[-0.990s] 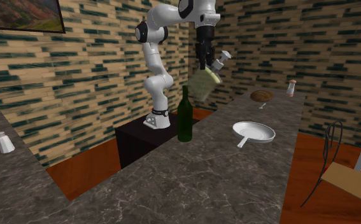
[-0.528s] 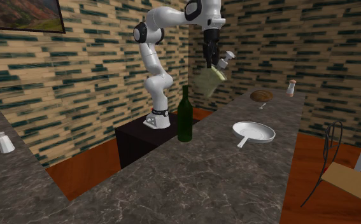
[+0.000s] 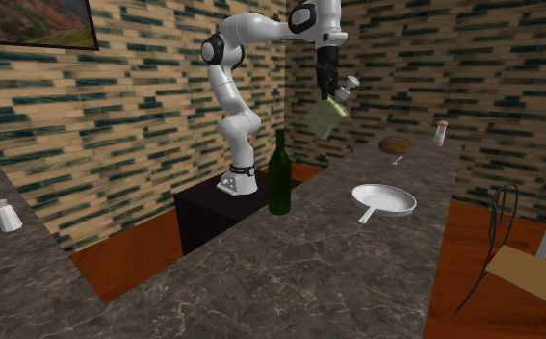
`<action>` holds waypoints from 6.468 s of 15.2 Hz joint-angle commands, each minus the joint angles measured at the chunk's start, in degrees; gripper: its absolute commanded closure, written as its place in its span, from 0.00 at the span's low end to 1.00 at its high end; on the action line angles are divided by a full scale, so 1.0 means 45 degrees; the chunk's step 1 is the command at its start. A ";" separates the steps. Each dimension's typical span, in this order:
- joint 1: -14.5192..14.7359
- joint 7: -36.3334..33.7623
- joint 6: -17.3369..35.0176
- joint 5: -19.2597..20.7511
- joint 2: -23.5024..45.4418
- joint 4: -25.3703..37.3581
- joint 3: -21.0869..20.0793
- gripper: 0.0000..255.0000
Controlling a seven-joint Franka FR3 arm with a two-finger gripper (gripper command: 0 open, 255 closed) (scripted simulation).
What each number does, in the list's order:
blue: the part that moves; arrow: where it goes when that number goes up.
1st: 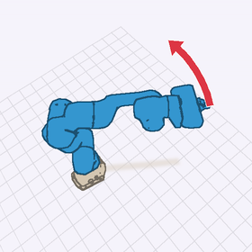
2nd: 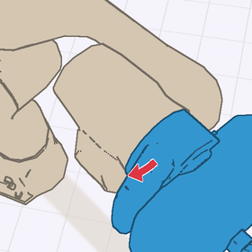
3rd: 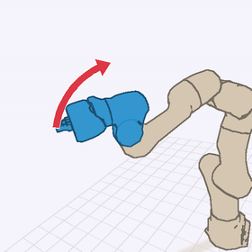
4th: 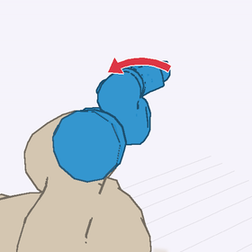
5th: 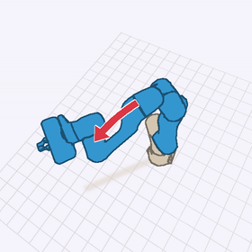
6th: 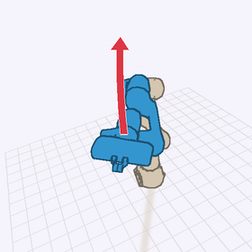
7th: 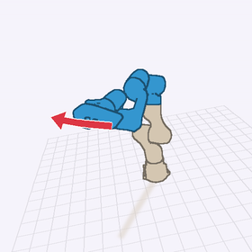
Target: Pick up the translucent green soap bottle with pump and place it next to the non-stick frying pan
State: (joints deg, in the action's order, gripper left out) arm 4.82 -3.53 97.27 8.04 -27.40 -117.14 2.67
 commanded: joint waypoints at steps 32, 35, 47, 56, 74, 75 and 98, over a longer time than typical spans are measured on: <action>0.1648 -0.5672 0.1870 -0.1086 0.0990 -0.1490 -0.4225 1.00; 0.1661 -0.5739 0.2377 -0.1083 0.1000 -0.1992 -0.4253 1.00; 0.1668 -0.6073 0.4445 -0.0990 0.1308 -0.3781 -0.4412 1.00; 0.1616 -0.6417 0.6048 -0.0799 0.1838 -0.4889 -0.4576 1.00; 0.1315 -0.7429 0.9049 0.0089 0.3517 -0.6340 -0.4954 1.00; 0.1316 -0.7431 0.9028 0.0088 0.3446 -0.6287 -0.4948 0.00; 0.0908 -0.7578 1.0456 0.1210 0.3024 -0.6225 -0.4999 1.00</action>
State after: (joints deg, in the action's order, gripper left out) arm 8.91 -37.63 144.32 13.49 -13.80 -145.15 -19.82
